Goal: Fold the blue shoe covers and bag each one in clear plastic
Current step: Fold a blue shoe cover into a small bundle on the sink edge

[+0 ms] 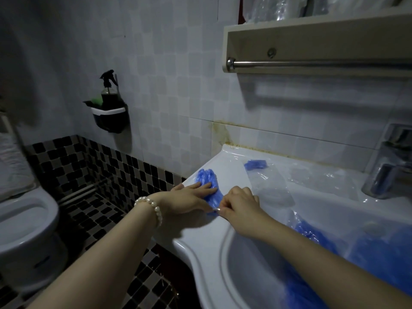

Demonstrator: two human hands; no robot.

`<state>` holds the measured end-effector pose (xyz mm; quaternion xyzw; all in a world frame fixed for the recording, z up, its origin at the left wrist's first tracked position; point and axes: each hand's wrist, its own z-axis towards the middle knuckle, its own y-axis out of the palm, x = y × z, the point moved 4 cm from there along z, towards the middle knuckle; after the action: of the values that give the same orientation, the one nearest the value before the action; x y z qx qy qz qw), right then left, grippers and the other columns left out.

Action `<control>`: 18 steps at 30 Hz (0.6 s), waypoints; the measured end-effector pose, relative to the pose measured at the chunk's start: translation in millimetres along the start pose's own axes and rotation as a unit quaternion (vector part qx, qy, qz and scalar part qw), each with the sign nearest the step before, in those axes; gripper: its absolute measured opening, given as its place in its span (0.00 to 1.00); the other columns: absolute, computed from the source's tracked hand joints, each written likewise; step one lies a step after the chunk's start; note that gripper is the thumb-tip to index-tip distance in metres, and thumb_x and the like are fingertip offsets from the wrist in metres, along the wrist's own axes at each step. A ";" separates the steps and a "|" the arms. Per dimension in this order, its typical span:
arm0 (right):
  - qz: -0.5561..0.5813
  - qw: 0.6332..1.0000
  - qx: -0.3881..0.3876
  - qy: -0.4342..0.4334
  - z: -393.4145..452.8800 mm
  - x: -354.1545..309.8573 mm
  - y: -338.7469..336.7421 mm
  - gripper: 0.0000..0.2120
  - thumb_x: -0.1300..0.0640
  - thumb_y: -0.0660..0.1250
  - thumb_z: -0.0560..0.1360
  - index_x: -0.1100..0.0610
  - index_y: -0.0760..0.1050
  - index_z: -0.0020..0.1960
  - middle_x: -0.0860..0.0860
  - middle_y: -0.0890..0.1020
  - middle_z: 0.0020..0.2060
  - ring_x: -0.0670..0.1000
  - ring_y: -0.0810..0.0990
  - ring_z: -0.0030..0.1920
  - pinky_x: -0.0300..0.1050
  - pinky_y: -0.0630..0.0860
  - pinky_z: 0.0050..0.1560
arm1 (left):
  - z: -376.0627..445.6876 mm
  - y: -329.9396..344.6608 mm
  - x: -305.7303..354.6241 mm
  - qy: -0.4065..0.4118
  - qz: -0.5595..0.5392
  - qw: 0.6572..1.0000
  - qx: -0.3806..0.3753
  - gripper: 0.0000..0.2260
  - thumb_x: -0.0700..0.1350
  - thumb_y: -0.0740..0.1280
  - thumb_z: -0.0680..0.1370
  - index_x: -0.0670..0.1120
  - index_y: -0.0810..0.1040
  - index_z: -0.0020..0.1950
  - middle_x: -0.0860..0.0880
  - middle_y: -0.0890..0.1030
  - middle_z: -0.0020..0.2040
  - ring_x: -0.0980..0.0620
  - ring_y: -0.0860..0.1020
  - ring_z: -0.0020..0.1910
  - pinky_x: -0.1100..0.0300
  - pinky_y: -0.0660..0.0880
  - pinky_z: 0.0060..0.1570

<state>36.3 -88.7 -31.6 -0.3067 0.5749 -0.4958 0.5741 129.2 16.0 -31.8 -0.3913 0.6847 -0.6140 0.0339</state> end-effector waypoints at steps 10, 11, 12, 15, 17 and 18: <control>-0.099 0.992 0.008 0.076 5.1 -5.7 0.4 0.11 0.52 0.56 0.80 0.53 0.75 0.56 0.52 0.74 0.56 0.54 0.68 0.60 0.47 0.62 0.57 | 3.1 7.0 -3.3 -0.004 0.081 0.996 0.044 0.26 0.58 0.58 0.80 0.64 0.50 0.75 0.62 0.47 0.77 0.59 0.44 0.76 0.49 0.37 0.73; -0.065 0.996 0.028 0.059 4.5 -5.3 -0.6 0.08 0.52 0.58 0.79 0.51 0.76 0.50 0.51 0.75 0.53 0.54 0.70 0.59 0.47 0.63 0.56 | 2.7 7.5 -4.1 -0.005 0.090 0.995 0.041 0.26 0.58 0.57 0.80 0.65 0.49 0.75 0.61 0.47 0.77 0.58 0.43 0.76 0.48 0.38 0.73; -0.001 0.998 0.056 0.037 3.3 -2.8 -3.5 0.05 0.53 0.62 0.77 0.49 0.75 0.44 0.49 0.75 0.49 0.52 0.72 0.55 0.46 0.65 0.55 | 3.0 7.8 -3.9 -0.005 0.103 0.994 0.036 0.25 0.58 0.56 0.80 0.65 0.48 0.75 0.61 0.46 0.77 0.58 0.42 0.76 0.47 0.38 0.73; 0.226 0.967 0.097 -0.062 -4.4 10.5 -6.4 0.13 0.59 0.76 0.67 0.44 0.75 0.37 0.44 0.71 0.40 0.42 0.73 0.43 0.34 0.71 0.46 | 3.2 10.0 -3.1 -0.003 0.143 0.989 0.022 0.24 0.59 0.52 0.81 0.65 0.45 0.74 0.60 0.42 0.77 0.56 0.40 0.76 0.46 0.38 0.73; 0.233 0.959 0.108 -0.118 -7.6 18.9 -5.8 0.12 0.59 0.79 0.62 0.45 0.80 0.37 0.43 0.72 0.39 0.41 0.73 0.43 0.30 0.70 0.44 | 3.7 10.1 -3.7 -0.004 0.155 0.988 0.019 0.24 0.59 0.50 0.81 0.66 0.43 0.74 0.59 0.41 0.77 0.56 0.40 0.76 0.45 0.38 0.73; 0.219 0.961 0.117 -0.121 -6.7 23.5 -4.4 0.09 0.57 0.80 0.61 0.46 0.83 0.38 0.43 0.72 0.40 0.41 0.72 0.44 0.33 0.69 0.47 | 3.9 9.6 -3.9 -0.005 0.158 0.987 0.015 0.24 0.59 0.50 0.81 0.67 0.43 0.74 0.59 0.41 0.77 0.55 0.40 0.76 0.45 0.38 0.73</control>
<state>25.3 -110.3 -36.9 -0.1621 0.4922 -0.3804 0.7660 129.2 14.4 -42.8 -0.2808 0.7282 -0.6093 0.1401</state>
